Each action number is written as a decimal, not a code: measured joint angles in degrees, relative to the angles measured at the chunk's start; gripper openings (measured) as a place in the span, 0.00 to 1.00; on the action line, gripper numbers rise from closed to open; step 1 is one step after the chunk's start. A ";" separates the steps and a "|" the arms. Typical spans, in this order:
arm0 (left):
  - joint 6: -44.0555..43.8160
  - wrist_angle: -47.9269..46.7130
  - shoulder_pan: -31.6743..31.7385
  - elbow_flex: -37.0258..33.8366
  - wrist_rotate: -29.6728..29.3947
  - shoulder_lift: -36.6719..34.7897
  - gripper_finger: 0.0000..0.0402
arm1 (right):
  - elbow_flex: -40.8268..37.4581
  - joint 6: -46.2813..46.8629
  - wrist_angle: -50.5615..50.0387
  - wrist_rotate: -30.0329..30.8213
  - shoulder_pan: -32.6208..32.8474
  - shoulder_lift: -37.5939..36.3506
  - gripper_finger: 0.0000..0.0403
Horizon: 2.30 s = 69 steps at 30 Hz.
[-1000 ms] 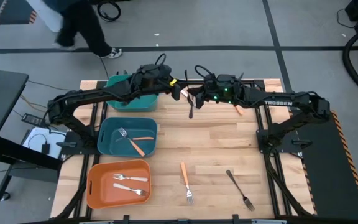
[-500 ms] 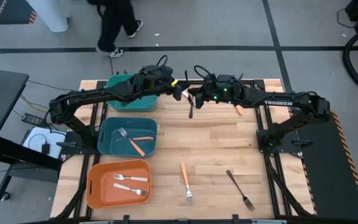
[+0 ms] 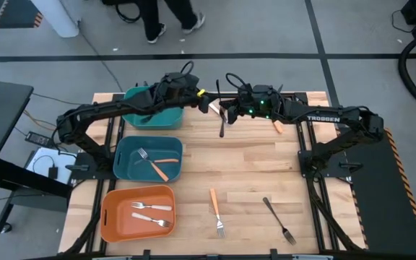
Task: Sort silverware by color (type)
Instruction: Put the black fork into the green bin
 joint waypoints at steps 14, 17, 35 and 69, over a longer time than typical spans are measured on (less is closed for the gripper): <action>-0.07 4.43 0.06 -0.04 2.91 2.30 0.27 | 0.00 1.48 0.11 -0.56 0.46 -0.02 0.02; -0.19 6.62 -0.02 -0.04 2.93 3.22 0.27 | 0.00 1.51 0.11 -0.71 0.56 -0.02 0.02; 4.69 8.91 -0.03 -0.02 0.68 3.56 0.03 | 0.00 1.66 0.20 -1.59 0.84 0.07 0.02; 31.40 -26.61 10.94 0.00 0.18 -10.92 0.04 | -0.02 -0.20 3.43 -1.41 -0.82 0.02 0.27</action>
